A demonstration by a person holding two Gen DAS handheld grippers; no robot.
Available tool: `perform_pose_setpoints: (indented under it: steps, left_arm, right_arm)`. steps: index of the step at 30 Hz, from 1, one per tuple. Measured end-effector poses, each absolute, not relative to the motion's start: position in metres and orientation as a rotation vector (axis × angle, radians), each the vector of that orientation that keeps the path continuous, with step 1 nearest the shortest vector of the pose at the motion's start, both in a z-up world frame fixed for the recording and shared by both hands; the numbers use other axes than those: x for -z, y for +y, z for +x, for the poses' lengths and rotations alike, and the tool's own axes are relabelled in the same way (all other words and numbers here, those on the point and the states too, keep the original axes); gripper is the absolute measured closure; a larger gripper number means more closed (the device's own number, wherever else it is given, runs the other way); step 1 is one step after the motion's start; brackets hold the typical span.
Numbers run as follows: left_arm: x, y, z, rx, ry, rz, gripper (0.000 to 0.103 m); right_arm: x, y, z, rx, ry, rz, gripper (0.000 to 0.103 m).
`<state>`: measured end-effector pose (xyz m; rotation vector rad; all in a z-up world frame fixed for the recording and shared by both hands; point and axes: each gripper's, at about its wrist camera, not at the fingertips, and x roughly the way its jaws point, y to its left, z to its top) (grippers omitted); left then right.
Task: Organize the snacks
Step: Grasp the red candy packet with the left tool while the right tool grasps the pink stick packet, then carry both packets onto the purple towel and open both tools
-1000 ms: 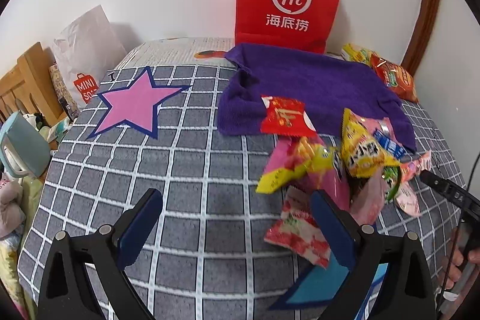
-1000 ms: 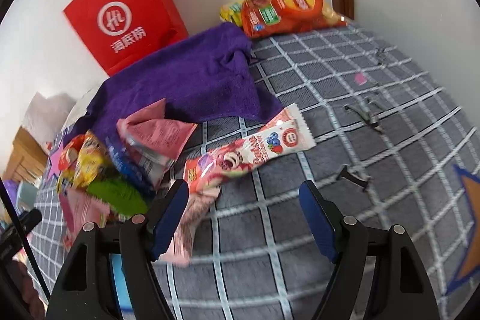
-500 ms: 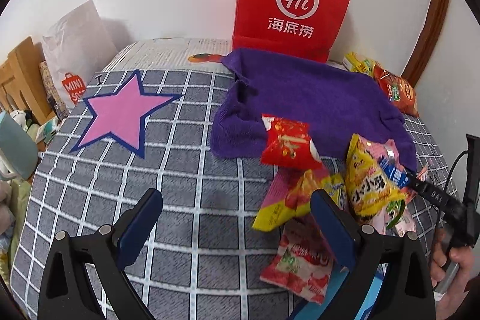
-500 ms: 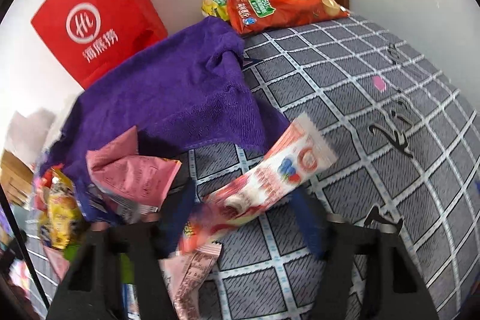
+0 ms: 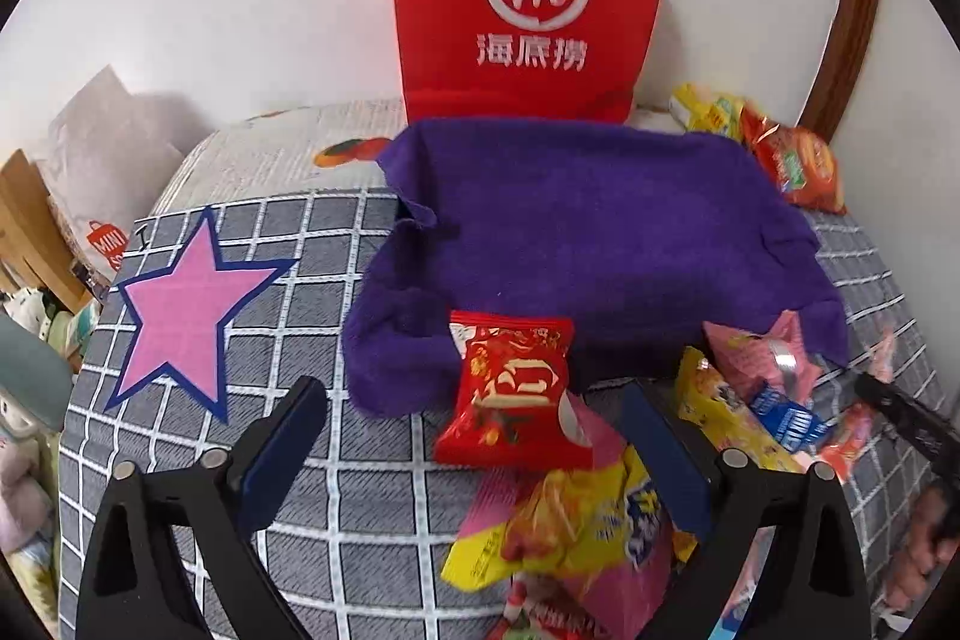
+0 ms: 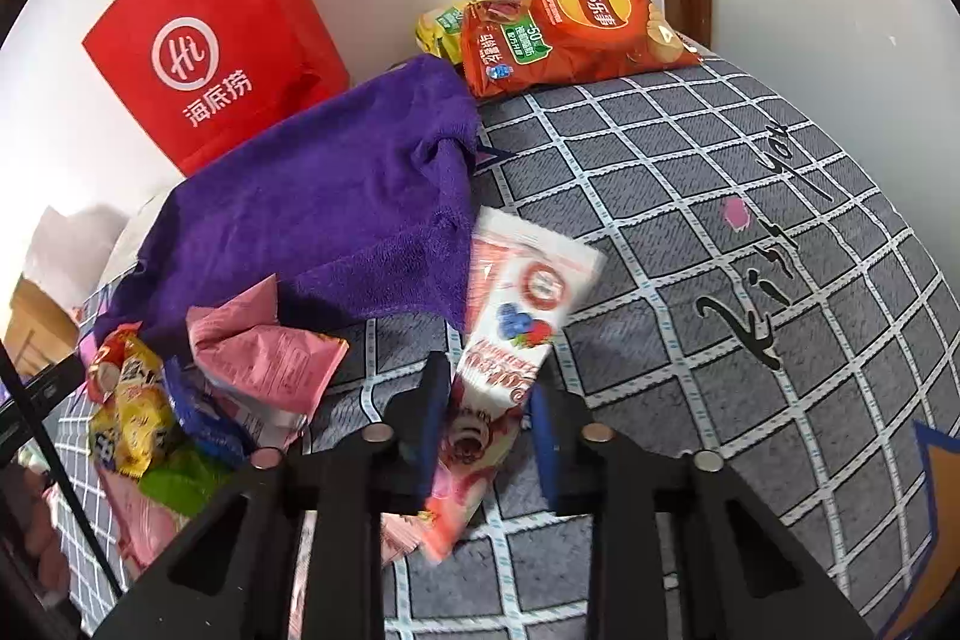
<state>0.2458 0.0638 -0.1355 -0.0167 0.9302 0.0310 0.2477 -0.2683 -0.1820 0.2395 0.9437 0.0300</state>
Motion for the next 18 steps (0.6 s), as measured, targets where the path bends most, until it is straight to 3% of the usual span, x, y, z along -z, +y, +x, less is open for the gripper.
perform_pose_setpoints:
  steps: [4, 7, 8, 9, 18]
  left_arm:
    - [0.148, 0.06, 0.259, -0.017, 0.971, -0.016, 0.02]
    - [0.158, 0.061, 0.266, -0.02, 1.006, -0.024, 0.038]
    - [0.162, 0.061, 0.267, -0.004, 1.018, -0.035, 0.048]
    - [0.164, 0.062, 0.268, 0.008, 1.024, -0.045, 0.052]
    - [0.16, 0.069, 0.26, 0.019, 0.996, -0.074, 0.052]
  right_arm:
    - [0.184, -0.269, 0.247, -0.041, 0.97, 0.184, 0.079]
    - [0.19, -0.268, 0.246, -0.037, 0.993, 0.151, 0.078]
    - [0.191, -0.268, 0.245, -0.044, 0.997, 0.156, 0.075]
    - [0.193, -0.269, 0.245, -0.045, 1.005, 0.161, 0.071]
    - [0.198, -0.269, 0.231, 0.006, 1.032, 0.175, 0.053]
